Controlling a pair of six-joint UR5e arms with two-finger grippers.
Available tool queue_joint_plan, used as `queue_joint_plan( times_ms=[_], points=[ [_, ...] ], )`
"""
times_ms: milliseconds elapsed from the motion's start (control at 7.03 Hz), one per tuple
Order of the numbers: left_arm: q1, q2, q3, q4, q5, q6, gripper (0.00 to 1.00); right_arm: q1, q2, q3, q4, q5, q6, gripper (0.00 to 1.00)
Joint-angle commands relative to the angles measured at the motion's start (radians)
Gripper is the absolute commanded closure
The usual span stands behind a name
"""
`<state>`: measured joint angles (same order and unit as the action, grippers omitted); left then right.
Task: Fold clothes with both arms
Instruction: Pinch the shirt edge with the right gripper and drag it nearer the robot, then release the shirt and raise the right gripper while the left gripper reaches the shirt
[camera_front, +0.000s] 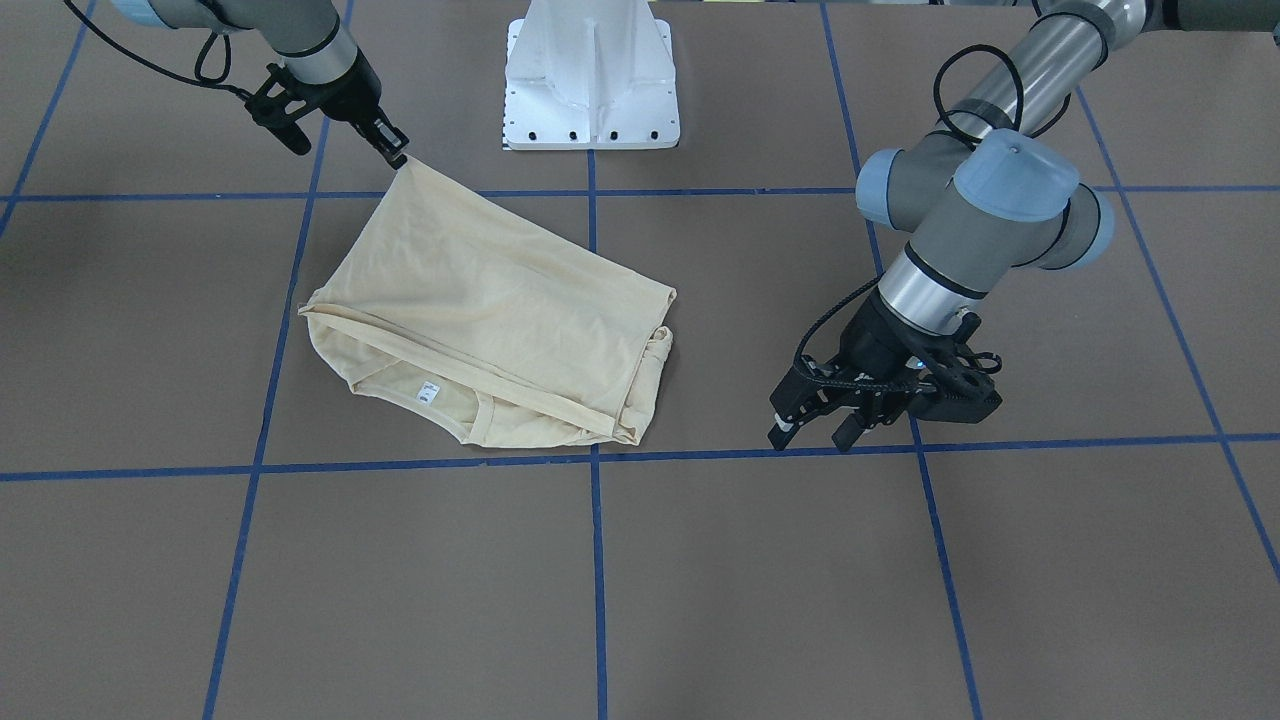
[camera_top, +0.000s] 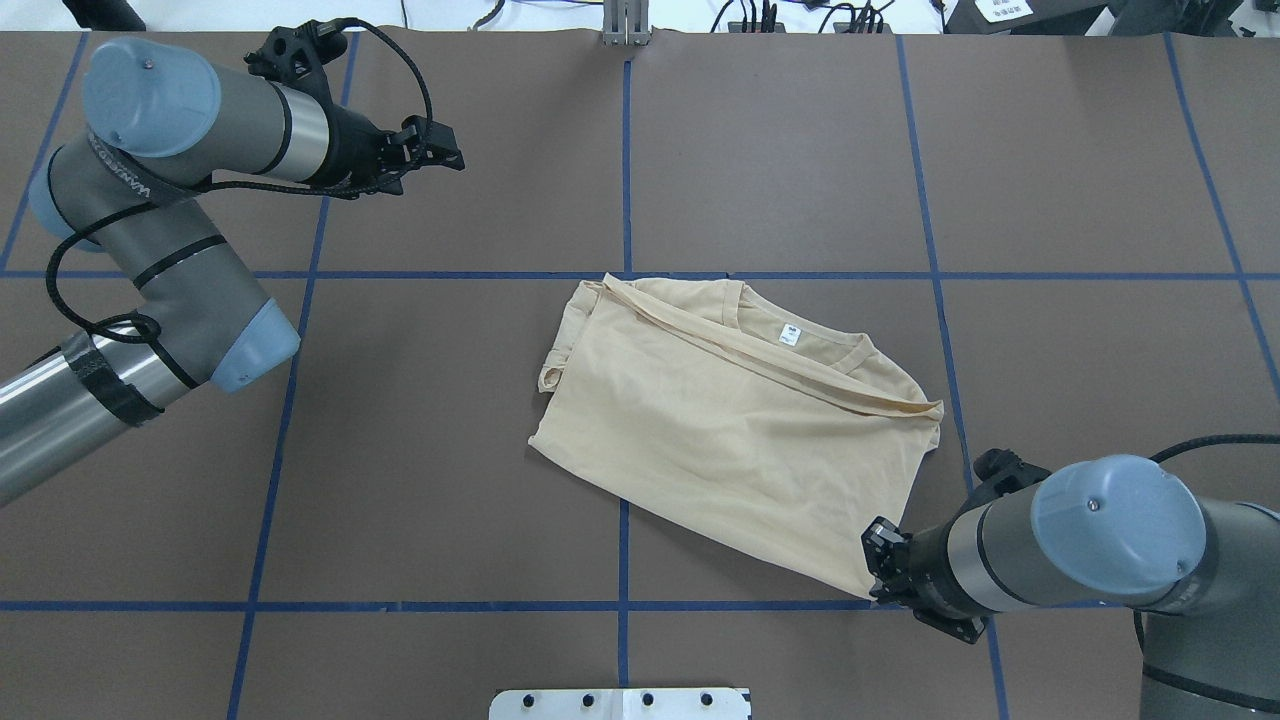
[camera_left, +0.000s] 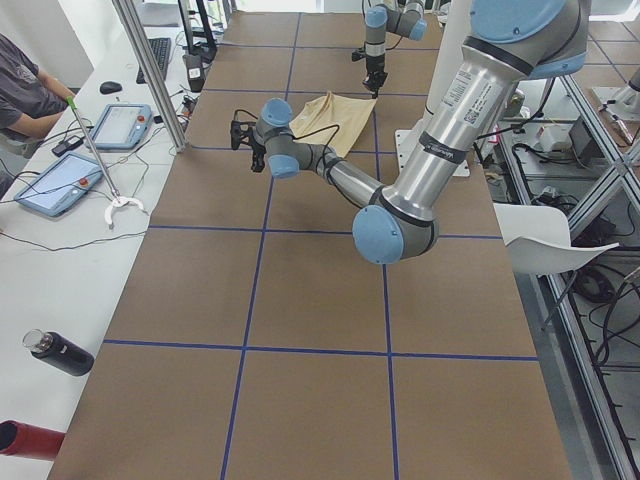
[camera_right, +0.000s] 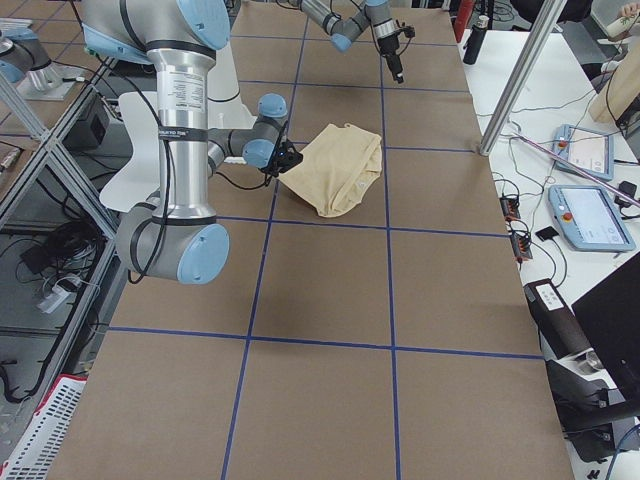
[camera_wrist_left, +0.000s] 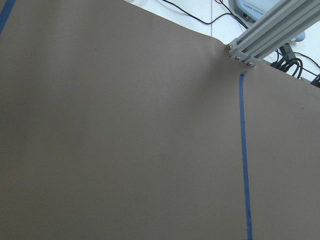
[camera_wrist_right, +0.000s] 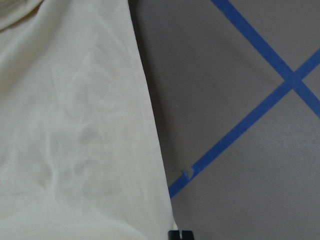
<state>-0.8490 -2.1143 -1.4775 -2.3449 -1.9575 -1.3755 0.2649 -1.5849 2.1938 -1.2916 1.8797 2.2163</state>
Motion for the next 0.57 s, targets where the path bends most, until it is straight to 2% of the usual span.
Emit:
queue_joint_plan(
  times_ms=[0, 142, 284, 427],
  points=[
    [0.002, 0.002, -0.027, 0.001, -0.020, -0.031, 0.11, -0.042, -0.036, 0.067, 0.000, 0.007, 0.022, 0.01],
    [0.019, 0.002, -0.064, 0.001, -0.047, -0.109, 0.11, -0.021, -0.064, 0.105, 0.000, 0.024, 0.020, 0.00],
    [0.078, 0.055, -0.128, 0.000, -0.041, -0.167, 0.11, 0.093, -0.058, 0.110, 0.002, 0.073, 0.008, 0.00],
    [0.129, 0.083, -0.185, 0.004, -0.038, -0.234, 0.11, 0.222, -0.035, 0.077, 0.003, 0.131, -0.063, 0.00]
  ],
)
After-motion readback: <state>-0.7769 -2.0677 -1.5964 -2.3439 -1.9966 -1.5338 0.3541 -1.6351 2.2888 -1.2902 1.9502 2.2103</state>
